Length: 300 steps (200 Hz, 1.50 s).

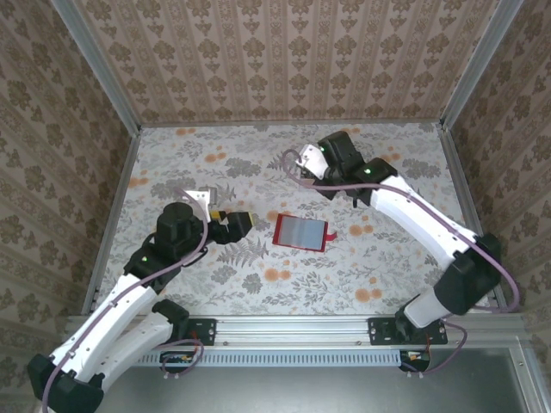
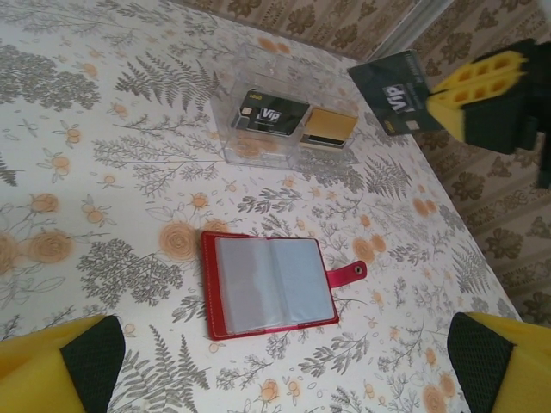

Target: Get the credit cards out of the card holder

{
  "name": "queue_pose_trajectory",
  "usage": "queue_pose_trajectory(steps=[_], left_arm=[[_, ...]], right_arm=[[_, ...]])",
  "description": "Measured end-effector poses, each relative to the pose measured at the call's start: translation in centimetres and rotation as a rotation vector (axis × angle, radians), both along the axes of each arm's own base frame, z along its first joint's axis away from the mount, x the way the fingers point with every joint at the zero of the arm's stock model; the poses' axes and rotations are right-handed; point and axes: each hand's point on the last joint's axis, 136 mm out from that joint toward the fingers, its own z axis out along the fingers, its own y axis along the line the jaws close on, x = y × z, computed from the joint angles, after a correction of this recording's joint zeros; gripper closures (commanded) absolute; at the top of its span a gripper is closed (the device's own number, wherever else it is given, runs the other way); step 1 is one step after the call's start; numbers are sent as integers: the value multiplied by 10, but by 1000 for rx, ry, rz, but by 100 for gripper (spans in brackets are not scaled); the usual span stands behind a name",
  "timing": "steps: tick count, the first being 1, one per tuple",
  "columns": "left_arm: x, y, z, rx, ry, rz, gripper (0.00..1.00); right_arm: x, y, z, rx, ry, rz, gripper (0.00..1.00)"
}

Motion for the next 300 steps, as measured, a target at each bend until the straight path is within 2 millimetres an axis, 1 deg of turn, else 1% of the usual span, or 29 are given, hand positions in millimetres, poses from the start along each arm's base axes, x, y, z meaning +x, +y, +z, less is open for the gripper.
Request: queue_pose_trajectory(steps=[21,47,86,112,130,159,202,269,300], left_arm=[[-2,2,-3,3,1,5,0],[-4,4,-10,18,22,7,0],[-6,6,-15,30,39,10,0],[-6,7,-19,37,46,12,0],[-6,7,-20,39,48,15,0],[-5,7,-21,43,52,19,0],[-3,9,-23,48,58,27,0],[-1,10,-26,53,65,33,0],[0,10,-27,56,69,36,0]], right_arm=[[16,3,-24,-92,46,37,100],[37,5,-46,-182,89,71,100],[62,1,-67,-283,107,105,100],[71,-9,-80,-341,119,126,100],[76,-15,-84,-371,119,142,100],[83,-21,-84,-407,95,164,100],[91,-19,-86,-429,65,196,100],[93,-18,-111,-457,107,223,100],[93,-17,-114,-460,110,227,100]])
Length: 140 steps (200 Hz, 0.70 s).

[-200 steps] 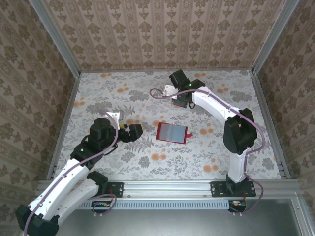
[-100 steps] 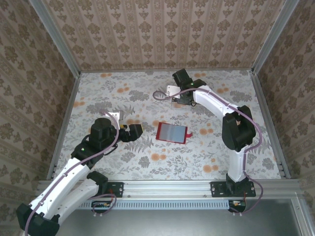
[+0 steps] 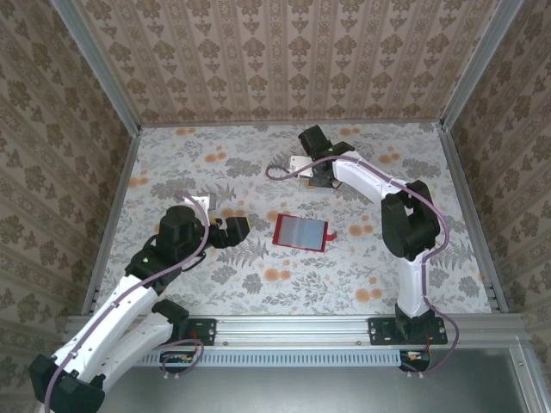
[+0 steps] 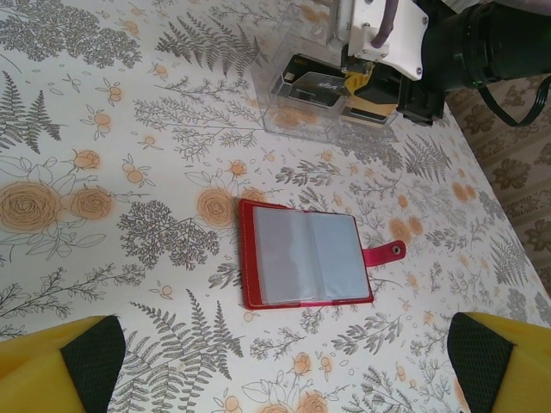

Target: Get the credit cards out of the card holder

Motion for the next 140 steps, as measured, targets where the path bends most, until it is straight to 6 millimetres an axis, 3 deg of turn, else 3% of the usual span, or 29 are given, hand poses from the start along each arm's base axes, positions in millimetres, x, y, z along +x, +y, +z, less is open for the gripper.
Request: queue_pose_trajectory(steps=[109,131,140], left_arm=[[4,3,-5,10,17,16,0],[4,3,-6,10,17,16,0],[4,3,-5,10,18,15,0]], right_arm=[[4,2,-11,18,12,0,100],[7,-3,-13,25,16,-16,82],[8,-4,-14,29,14,-21,81]])
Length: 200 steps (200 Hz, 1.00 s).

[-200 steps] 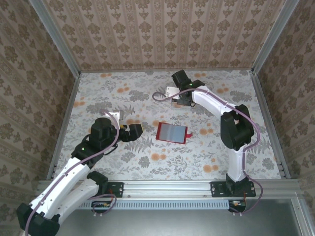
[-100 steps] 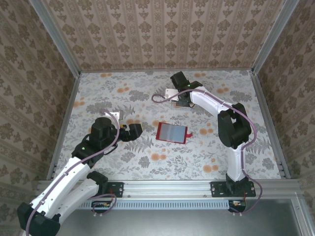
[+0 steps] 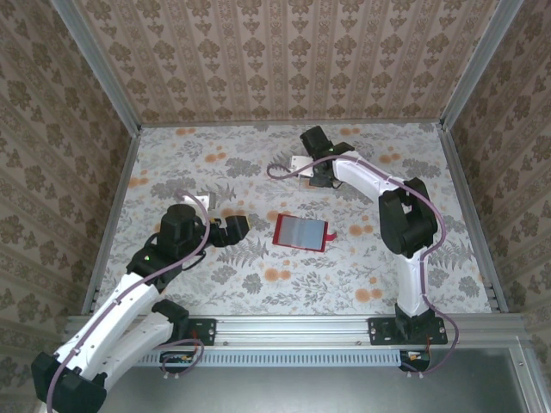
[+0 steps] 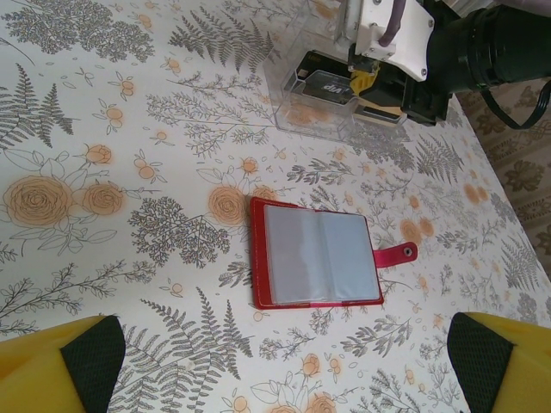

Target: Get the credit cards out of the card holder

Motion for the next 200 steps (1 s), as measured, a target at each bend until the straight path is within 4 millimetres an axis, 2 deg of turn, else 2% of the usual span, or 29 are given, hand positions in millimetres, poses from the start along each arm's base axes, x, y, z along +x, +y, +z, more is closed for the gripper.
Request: queue_pose_trajectory(steps=[74,108,200], left_arm=[[1,1,-1,1,2,6,0],[2,2,-1,2,3,8,0],[3,3,-4,7,11,13,0]], right_arm=[[12,-1,-13,14,-9,-39,77],[20,-1,-7,22,-54,-62,74],[36,-5,4,33,-138,-114,74]])
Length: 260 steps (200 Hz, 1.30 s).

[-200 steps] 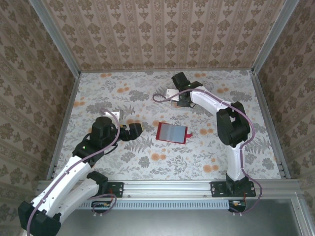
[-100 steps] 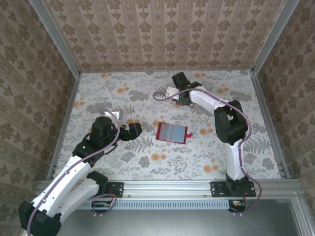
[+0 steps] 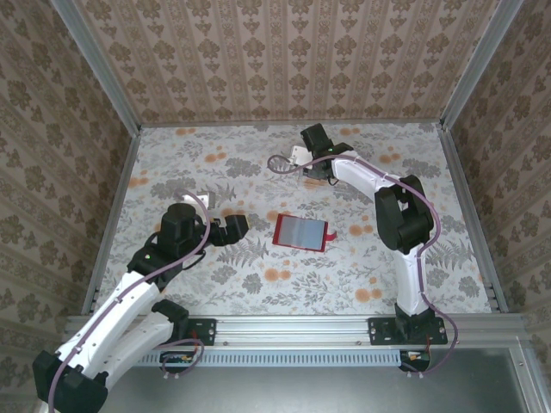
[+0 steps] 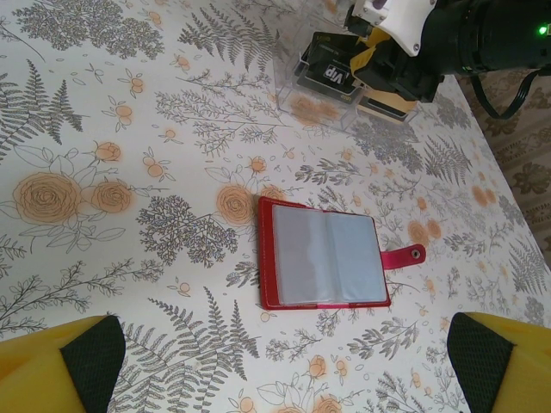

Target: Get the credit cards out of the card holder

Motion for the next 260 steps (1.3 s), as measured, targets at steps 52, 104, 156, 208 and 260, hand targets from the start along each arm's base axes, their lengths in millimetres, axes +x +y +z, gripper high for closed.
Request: queue_pose_trajectory(steps=[52,104,156,208,260], left_arm=[[0,0,0,0,0,0,0],[0,0,0,0,0,0,0],[0,-1,1,-4,-3,-2,0],[0,-1,1,-4,-4,-2,0],[2,1,1,-4,-4,4,0]], right_arm=[[3,-3,2,2,-14,-12,77],[-4,1,-5,40,23,-9,79],[-14,-1,-2,66,29,-19,64],[-8,-2,7,83,-3,-26,61],[2,1,20,129,-29,-36,58]])
